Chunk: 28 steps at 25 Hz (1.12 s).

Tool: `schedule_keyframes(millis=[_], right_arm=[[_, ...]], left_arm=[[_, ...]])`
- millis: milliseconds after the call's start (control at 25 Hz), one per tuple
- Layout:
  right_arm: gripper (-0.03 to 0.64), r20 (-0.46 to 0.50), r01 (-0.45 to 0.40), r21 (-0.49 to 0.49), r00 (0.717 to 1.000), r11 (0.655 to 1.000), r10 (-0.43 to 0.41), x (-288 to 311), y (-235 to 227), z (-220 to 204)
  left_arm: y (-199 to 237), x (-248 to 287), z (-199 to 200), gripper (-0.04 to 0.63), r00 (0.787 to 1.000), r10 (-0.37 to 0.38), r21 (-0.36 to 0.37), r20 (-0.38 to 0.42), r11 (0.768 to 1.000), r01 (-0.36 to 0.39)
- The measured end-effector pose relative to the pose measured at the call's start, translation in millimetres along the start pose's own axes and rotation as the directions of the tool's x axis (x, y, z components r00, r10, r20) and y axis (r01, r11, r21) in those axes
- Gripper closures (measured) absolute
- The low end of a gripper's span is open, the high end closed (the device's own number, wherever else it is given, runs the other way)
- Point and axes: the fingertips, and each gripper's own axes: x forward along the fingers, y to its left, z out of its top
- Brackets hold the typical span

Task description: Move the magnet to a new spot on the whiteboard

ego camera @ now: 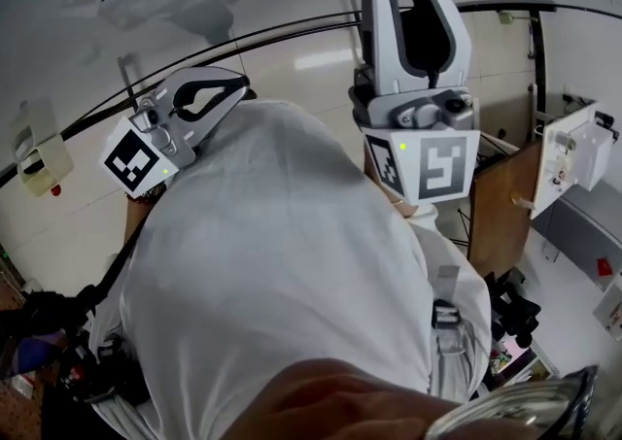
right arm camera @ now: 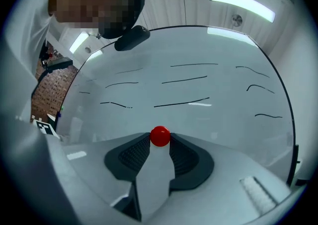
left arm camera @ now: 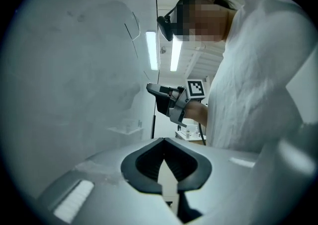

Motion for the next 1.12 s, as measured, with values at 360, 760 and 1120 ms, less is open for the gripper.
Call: schedule_keyframes(millis=[360, 760, 1120], right_arm=[[0.489, -0.013, 0.065, -0.018, 0.998, 0.998, -0.065, 11, -12, -6], [0.489, -0.020, 0.075, -0.038, 0.997, 0.996, -0.076, 15, -15, -7], [0.489, -0.039, -0.015, 0.008, 0.999, 1.000, 0.015, -29, -19, -17]], left_arm=[[9, 15, -8, 0.589, 0.993, -0.112, -0.007, -0.030, 0.994, 0.112], [18, 16, -9, 0.589, 0.995, -0.100, -0.047, -0.012, 0.994, 0.100], [-20, 26, -14, 0.589, 1.000, -0.009, -0.067, -0.022, 0.998, 0.008]])
